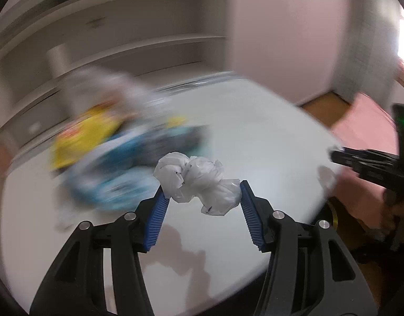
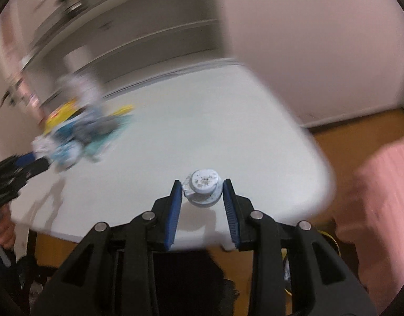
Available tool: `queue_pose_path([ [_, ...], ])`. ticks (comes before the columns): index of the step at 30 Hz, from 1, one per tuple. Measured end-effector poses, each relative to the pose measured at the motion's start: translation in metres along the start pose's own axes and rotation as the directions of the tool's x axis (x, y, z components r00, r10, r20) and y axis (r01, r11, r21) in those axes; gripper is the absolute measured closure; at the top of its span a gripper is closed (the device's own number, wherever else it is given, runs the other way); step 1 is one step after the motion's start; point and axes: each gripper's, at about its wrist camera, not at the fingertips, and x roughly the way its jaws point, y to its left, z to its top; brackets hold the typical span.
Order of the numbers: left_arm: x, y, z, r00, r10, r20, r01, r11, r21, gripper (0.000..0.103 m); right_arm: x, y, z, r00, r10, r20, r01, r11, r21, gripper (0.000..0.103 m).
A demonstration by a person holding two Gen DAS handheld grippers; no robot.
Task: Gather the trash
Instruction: 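Carry tissue and cap over the bin and open both tools to drop them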
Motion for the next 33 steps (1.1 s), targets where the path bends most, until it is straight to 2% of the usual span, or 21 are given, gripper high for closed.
queue_pose_path([
  [3,0.021,-0.061,0.018,0.992,-0.13,-0.005,0.13,0.988,0.086,0.05,-0.009,-0.064,-0.012,0.996,-0.085,-0.008,0.085,0.987,0.135,0.071],
  [6,0.046,-0.13,0.028,0.964,-0.263,-0.04,0.266,0.95,0.165,0.049,-0.017,-0.129,-0.03,0.986,-0.164,-0.042,0.169,0.948,0.27,0.071],
  [9,0.075,-0.198,0.027,0.917,-0.384,-0.107,0.398,0.892,0.214,0.049,-0.02,-0.193,-0.058,0.969,-0.223,-0.109,0.248,0.881,0.403,0.071],
  [11,0.097,-0.238,0.019,0.877,-0.454,-0.16,0.48,0.845,0.236,0.049,-0.018,-0.22,-0.073,0.962,-0.228,-0.15,0.272,0.848,0.455,0.071],
  [13,0.129,-0.276,0.005,0.841,-0.489,-0.234,0.537,0.807,0.244,0.049,-0.011,-0.244,-0.09,0.954,-0.223,-0.2,0.295,0.814,0.5,0.071],
  [16,0.174,-0.314,-0.016,0.814,-0.486,-0.318,0.567,0.785,0.251,0.049,0.006,-0.268,-0.11,0.94,-0.201,-0.275,0.323,0.782,0.533,0.071],
  [21,0.236,-0.343,-0.043,0.793,-0.446,-0.416,0.569,0.786,0.243,0.049,0.028,-0.291,-0.13,0.922,-0.159,-0.353,0.345,0.754,0.56,0.071],
  [23,0.249,-0.35,-0.051,0.788,-0.432,-0.439,0.566,0.789,0.239,0.049,0.035,-0.291,-0.135,0.919,-0.136,-0.369,0.341,0.745,0.574,0.071],
  [26,0.264,-0.355,-0.057,0.771,-0.432,-0.467,0.575,0.787,0.222,0.049,0.034,-0.295,-0.139,0.918,-0.13,-0.374,0.34,0.741,0.579,0.071],
  [33,0.269,-0.359,-0.061,0.765,-0.434,-0.475,0.579,0.787,0.213,0.048,0.037,-0.296,-0.138,0.923,-0.127,-0.364,0.331,0.744,0.58,0.071],
])
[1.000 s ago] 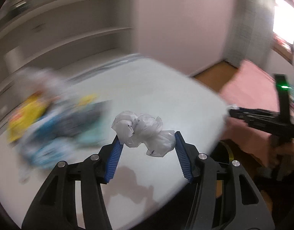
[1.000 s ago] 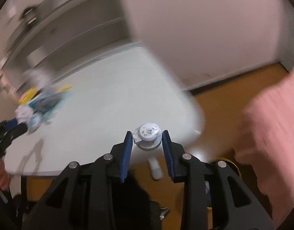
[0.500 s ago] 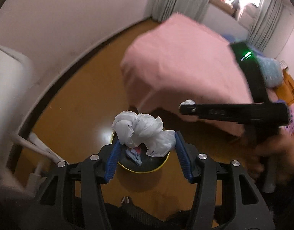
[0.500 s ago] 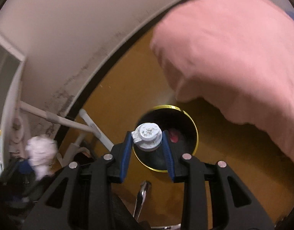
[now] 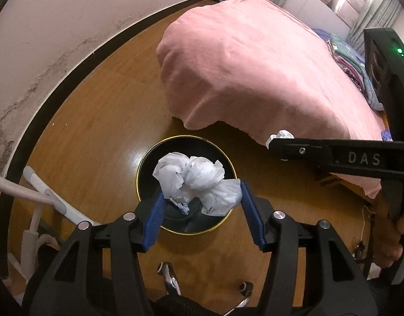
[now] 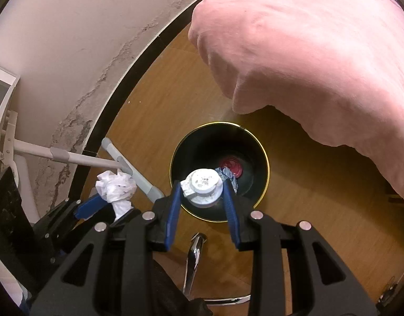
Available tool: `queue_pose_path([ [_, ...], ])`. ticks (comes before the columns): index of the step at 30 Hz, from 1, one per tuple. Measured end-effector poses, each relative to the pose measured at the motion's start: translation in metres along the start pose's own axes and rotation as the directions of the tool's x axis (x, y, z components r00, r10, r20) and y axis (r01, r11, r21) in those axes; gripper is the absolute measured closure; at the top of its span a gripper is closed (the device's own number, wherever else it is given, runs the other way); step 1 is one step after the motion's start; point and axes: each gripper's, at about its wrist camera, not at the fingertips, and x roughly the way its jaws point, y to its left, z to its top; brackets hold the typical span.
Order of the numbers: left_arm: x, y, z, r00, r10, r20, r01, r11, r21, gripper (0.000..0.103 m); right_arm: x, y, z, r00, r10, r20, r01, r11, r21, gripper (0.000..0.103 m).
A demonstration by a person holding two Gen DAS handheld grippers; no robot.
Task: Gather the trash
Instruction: 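Carry tissue and cap over the bin and open both tools to drop them, then grasp the clear plastic bag with the left tool while the right tool grasps a small wrapper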
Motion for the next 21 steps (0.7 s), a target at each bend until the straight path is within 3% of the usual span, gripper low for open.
queue_pose_path([
  [2,-0.002,0.0,0.002,1.0,0.014,0.008,-0.014,1.0,0.003,0.043,-0.001,0.002,0.001,1.0,-0.003,0.009,0.003,1.0,-0.006,0.067],
  [5,-0.01,-0.001,0.002,0.999,0.032,0.024,-0.032,0.999,0.018,0.037,-0.006,0.003,0.002,0.999,-0.005,0.035,0.005,1.0,0.001,0.039],
  [13,-0.047,-0.011,0.004,0.996,0.045,0.076,-0.049,0.998,0.047,0.021,-0.019,0.013,0.006,0.996,0.005,0.094,-0.004,1.0,-0.015,0.038],
  [17,-0.106,-0.024,-0.006,0.987,0.059,0.148,-0.073,0.993,0.089,0.013,-0.043,0.031,0.005,0.984,-0.016,0.175,0.028,0.998,-0.065,0.031],
  [21,-0.191,-0.019,-0.029,0.963,0.096,0.25,-0.12,0.989,0.085,0.009,-0.084,0.08,-0.004,0.953,0.014,0.303,0.038,0.986,-0.165,0.022],
])
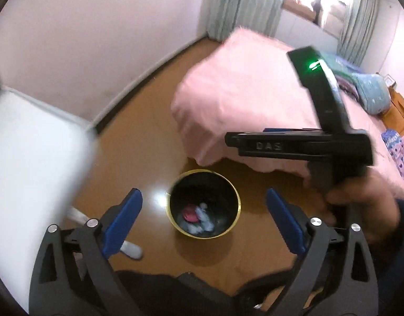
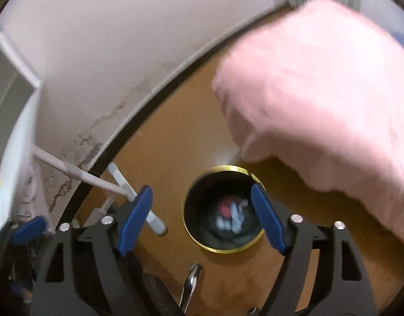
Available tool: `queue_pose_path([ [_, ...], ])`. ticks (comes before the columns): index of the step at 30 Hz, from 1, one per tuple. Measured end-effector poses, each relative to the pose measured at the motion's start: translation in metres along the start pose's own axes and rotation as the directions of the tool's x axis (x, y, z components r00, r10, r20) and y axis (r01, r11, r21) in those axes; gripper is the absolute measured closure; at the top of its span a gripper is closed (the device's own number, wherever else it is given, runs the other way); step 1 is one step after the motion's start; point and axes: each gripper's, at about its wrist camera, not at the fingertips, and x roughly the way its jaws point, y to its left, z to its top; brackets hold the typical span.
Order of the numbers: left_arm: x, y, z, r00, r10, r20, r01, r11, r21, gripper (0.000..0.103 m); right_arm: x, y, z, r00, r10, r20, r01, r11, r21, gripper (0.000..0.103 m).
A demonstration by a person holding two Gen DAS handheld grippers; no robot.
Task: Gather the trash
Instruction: 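Grasp the clear plastic bag with the left tool while the right tool grasps a small wrapper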
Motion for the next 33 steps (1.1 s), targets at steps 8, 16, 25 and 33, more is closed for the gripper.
queue_pose_path([
  [8,-0.17,0.115,-0.073,0.908,0.416,0.044,-0.403,0.898,-0.177,0.007,-0.052,0.187,-0.004,0.954,0.299,0.033,-0.271,0.902,-0.336,0.017],
  [16,-0.293,0.241,-0.198,0.768,0.633,-0.096,-0.576,0.618,-0.535,0.007,-0.068,0.386,-0.054,0.868,0.472,-0.157,-0.447,0.604,-0.66,0.017],
  [25,-0.338,0.287,-0.253,0.745,0.652,-0.142,-0.569,0.509,-0.646,0.007,-0.059,0.495,-0.086,0.885,0.433,-0.171,-0.36,0.401,-0.843,0.018],
  [33,-0.345,0.315,-0.176,0.759,0.648,-0.053,-0.563,0.614,-0.553,0.007,-0.049,0.503,-0.076,0.881,0.423,-0.212,-0.388,0.389,-0.836,0.089],
])
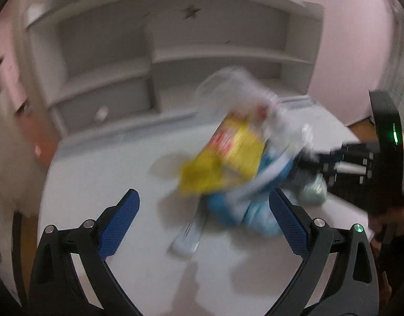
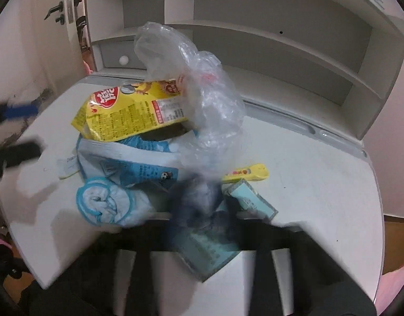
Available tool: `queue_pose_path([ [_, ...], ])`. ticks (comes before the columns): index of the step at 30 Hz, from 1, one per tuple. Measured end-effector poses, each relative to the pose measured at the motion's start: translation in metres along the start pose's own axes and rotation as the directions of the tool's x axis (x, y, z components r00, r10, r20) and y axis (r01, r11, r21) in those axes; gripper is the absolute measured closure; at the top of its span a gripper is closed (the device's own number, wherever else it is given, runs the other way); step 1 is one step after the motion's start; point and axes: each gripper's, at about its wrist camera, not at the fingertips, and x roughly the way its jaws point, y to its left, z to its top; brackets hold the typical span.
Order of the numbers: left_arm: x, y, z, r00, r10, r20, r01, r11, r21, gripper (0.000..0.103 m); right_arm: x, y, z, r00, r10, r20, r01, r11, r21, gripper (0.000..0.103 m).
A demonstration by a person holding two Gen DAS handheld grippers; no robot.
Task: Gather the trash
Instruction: 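Grasp the clear plastic bag with the left tool while the right tool grasps a small wrapper, then carry bag and wrapper to the bin and open both tools over it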
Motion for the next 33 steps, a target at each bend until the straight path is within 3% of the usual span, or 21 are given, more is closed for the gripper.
queue_pose_path([
  [5,0.018,-0.032,0.061,0.999,-0.024,0.035,0.02,0.993,0.114,0.007,-0.03,-0.007,-0.016,0.998,0.039,0.051,-0.041,0.998,0.038,0.09],
  [7,0.034,-0.041,0.08,1.0,-0.028,0.009,0.026,0.99,0.142,0.007,-0.041,-0.011,-0.024,0.997,0.063,0.053,-0.066,0.996,0.056,0.09],
  [11,0.069,-0.049,0.088,0.983,-0.112,-0.142,0.118,0.993,0.029,0.007,-0.045,-0.018,-0.037,0.997,0.065,0.042,-0.068,0.994,0.082,0.09],
  [14,0.086,-0.063,0.086,0.964,-0.175,-0.198,0.173,0.985,-0.026,0.007,-0.05,-0.025,-0.048,0.996,0.08,0.047,-0.085,0.99,0.115,0.091],
  [20,0.122,-0.105,0.098,0.959,-0.137,-0.247,0.145,0.989,0.012,0.007,-0.072,-0.035,-0.069,0.997,0.057,0.055,-0.064,0.989,0.136,0.091],
  [23,0.14,-0.126,0.108,0.966,-0.077,-0.247,0.086,0.996,0.026,0.007,-0.084,-0.045,-0.081,0.997,0.04,0.061,-0.05,0.985,0.166,0.091],
  [25,0.156,-0.138,0.113,0.96,-0.069,-0.27,0.08,0.996,0.029,0.007,-0.09,-0.056,-0.089,0.997,0.029,0.067,-0.041,0.981,0.192,0.091],
  [29,0.205,-0.15,0.123,0.946,0.1,-0.308,-0.08,0.994,0.077,0.007,-0.098,-0.077,-0.103,0.997,0.011,0.074,-0.028,0.969,0.245,0.091],
  [31,0.218,-0.149,0.122,0.935,0.107,-0.338,-0.09,0.994,0.065,0.008,-0.102,-0.087,-0.11,0.997,0.001,0.078,-0.021,0.964,0.266,0.091],
  [32,0.225,-0.147,0.119,0.931,0.085,-0.356,-0.076,0.996,0.039,0.012,-0.103,-0.094,-0.113,0.997,-0.007,0.078,-0.015,0.959,0.282,0.091],
  [33,0.227,-0.146,0.118,0.931,0.086,-0.354,-0.084,0.996,0.021,0.035,-0.105,-0.101,-0.118,0.997,-0.014,0.078,-0.01,0.954,0.3,0.091],
])
